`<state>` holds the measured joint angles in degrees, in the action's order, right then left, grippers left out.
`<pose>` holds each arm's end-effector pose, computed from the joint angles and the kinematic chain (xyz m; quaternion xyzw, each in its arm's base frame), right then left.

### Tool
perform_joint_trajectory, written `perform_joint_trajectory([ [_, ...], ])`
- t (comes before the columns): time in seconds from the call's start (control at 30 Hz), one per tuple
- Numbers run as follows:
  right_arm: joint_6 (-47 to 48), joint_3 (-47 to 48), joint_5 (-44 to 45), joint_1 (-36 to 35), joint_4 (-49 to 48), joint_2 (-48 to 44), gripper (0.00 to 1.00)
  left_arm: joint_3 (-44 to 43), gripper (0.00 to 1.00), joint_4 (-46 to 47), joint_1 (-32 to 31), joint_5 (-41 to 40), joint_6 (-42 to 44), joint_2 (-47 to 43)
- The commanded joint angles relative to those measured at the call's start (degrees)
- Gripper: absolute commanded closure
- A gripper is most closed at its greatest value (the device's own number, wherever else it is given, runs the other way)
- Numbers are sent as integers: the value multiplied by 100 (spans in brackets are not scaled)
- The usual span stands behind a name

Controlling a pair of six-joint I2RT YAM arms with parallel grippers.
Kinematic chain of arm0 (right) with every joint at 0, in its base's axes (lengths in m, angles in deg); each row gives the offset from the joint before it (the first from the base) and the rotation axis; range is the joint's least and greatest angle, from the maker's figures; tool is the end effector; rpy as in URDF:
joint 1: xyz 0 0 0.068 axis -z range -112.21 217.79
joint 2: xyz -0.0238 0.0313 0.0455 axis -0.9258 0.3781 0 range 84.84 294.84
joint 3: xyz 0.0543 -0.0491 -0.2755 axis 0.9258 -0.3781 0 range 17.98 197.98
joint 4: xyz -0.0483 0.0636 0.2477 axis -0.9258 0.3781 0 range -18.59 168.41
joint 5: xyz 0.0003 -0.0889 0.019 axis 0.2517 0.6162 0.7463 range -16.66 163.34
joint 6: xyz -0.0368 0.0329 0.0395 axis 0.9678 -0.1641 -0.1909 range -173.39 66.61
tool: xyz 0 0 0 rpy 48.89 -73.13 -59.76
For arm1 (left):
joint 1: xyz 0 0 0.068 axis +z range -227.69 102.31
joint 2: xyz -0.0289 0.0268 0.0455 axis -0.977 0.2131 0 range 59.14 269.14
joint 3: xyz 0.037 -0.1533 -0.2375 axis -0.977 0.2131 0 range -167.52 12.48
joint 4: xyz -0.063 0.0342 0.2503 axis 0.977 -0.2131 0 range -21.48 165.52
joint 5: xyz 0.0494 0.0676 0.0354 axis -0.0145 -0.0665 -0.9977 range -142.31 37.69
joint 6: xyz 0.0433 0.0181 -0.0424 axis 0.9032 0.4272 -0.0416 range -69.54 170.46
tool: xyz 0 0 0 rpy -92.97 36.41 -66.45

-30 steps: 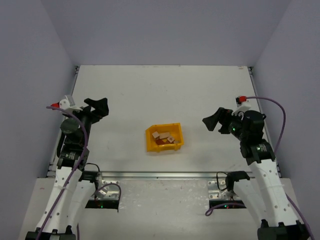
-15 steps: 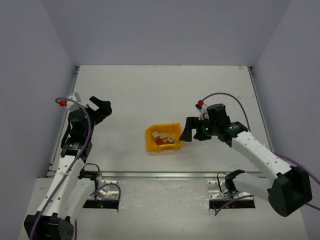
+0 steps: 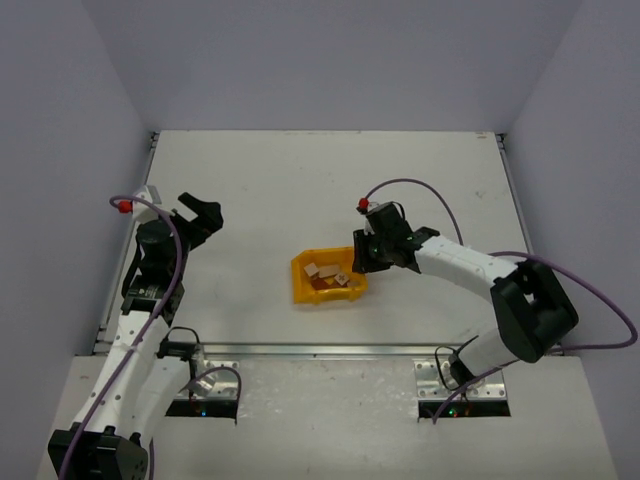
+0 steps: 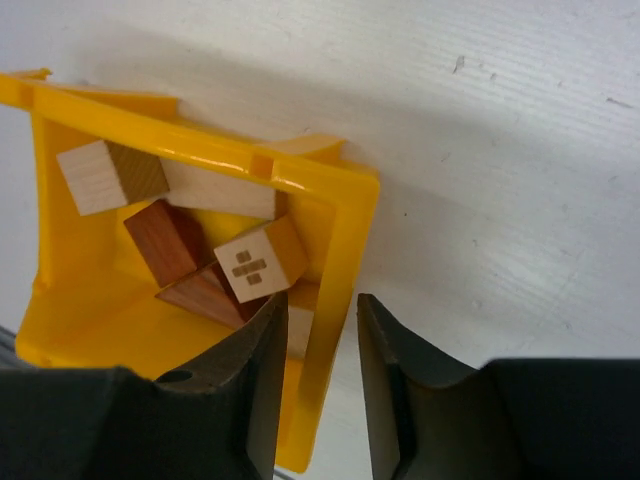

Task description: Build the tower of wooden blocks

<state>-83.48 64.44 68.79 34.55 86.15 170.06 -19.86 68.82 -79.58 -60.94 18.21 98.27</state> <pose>0.2467 0.1661 0.1850 -0.0384 0.9482 0.1963 0.2466 0.1735 0.0017 0.2904 -0.2500 0.7435 -0.1248 0.6075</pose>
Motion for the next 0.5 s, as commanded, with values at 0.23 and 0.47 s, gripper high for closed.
perform_joint_trajectory([
  [0.23,350,940,2608,-687,453,778,100,-9,0,10,13,-283,-54,-100],
  [0.47,1150,1399,3827,-816,343,495,100,-32,0,-134,9,-578,-106,-156],
])
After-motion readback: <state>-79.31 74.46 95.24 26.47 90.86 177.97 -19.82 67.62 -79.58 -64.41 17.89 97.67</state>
